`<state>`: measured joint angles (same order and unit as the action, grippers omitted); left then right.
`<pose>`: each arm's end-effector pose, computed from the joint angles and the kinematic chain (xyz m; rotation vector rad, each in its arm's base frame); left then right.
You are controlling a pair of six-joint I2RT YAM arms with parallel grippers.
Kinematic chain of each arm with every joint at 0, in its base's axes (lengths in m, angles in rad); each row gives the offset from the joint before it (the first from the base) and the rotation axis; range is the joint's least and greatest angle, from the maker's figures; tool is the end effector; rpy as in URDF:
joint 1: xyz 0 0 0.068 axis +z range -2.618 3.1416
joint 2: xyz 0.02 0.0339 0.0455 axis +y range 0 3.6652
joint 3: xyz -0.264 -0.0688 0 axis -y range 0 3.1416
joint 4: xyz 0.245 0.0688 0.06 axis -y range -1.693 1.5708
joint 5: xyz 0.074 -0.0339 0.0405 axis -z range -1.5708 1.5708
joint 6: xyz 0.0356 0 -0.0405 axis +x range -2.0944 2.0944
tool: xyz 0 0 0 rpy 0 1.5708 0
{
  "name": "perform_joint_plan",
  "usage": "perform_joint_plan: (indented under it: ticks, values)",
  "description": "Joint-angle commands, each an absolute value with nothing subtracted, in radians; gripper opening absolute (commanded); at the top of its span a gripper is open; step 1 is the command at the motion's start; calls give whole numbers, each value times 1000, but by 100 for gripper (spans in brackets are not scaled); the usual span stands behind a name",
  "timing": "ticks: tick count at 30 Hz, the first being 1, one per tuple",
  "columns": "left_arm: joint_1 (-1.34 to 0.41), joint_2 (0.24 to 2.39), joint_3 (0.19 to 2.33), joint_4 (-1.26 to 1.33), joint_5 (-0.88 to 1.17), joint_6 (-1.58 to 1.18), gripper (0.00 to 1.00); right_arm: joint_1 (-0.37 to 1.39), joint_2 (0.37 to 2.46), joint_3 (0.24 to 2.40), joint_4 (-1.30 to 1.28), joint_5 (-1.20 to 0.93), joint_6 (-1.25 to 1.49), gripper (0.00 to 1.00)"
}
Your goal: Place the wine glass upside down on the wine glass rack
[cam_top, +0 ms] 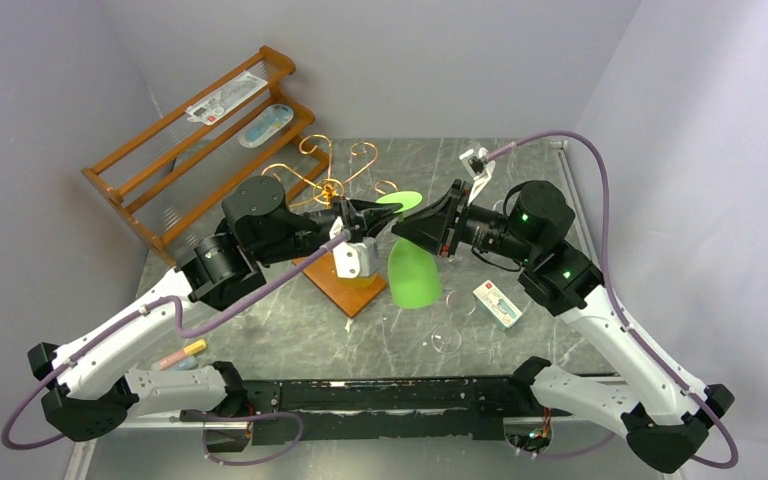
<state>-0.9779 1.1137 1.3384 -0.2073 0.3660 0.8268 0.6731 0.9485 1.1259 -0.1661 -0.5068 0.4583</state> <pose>0.1214 -0.2030 0.4653 1.3896 0.7275 -0.4029 0.1470 0.1393 0.4315 -0.6086 1.5997 1.2595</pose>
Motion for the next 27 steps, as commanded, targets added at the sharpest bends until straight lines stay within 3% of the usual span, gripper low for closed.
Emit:
perform_joint_plan:
  ticks: [1, 3, 9, 11, 16, 21, 27]
  values:
    - [-978, 1084, 1320, -95, 360, 809, 7, 673, 961, 1110, -170, -499, 438, 0]
    - [-978, 1075, 1306, -81, 351, 796, 16, 673, 943, 1102, -159, -459, 436, 0]
    - [-979, 1053, 1263, -20, 281, 729, 66, 674, 891, 1098, -146, -288, 420, 0]
    - [-979, 1046, 1250, -7, 205, 685, 75, 674, 887, 1110, -163, -201, 383, 0]
    - [-979, 1010, 1237, 31, 42, 519, 81, 674, 913, 1159, -209, -36, 268, 0]
    - [-979, 986, 1278, -13, -117, 334, 80, 670, 982, 1185, -207, 76, 152, 0]
    - [-979, 980, 1323, -145, -288, 256, 77, 590, 1093, 1182, -105, -27, 69, 0]
